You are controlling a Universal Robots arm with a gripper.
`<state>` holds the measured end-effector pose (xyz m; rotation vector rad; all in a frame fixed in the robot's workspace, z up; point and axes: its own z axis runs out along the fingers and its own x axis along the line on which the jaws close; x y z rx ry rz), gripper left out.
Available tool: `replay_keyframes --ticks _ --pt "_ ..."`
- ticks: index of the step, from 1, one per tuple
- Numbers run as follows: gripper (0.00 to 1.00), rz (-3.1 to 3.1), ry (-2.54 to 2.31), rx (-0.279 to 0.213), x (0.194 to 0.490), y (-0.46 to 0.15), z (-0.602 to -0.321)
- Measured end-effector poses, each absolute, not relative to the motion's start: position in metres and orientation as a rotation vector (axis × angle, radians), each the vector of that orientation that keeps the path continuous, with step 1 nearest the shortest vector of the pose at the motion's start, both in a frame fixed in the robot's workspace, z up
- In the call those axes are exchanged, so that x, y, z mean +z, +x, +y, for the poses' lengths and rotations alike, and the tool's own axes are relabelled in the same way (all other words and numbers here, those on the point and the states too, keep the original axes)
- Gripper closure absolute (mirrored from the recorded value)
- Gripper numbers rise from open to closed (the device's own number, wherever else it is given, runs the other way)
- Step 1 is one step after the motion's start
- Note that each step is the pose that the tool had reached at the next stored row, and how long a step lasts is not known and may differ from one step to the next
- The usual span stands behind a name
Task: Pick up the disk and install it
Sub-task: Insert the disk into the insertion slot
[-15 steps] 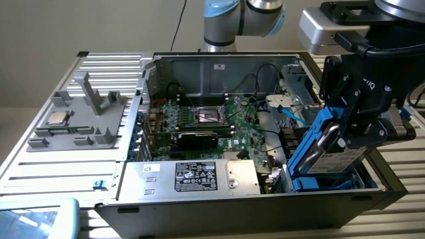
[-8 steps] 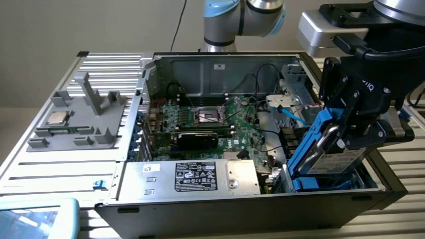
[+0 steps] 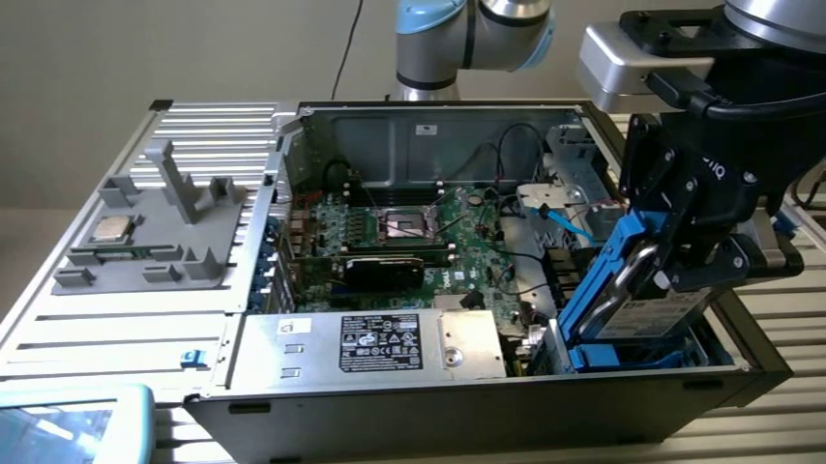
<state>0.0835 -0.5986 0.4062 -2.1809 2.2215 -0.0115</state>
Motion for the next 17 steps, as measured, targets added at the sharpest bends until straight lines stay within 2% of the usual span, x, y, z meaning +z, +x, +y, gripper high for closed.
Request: replay_keyframes --ticks 10,13,14,17 --pt "0.63 2.222 -2.181 -0.012 0.4054 0.0835 -0.5987" --pt "0.61 2.222 -2.181 -0.012 0.4054 0.0835 -0.5987" --pt "0.54 2.222 -2.181 -0.012 0.4053 0.0835 -0.5986" --pt "0.54 2.222 -2.181 -0.012 0.4051 0.0835 -0.5984"
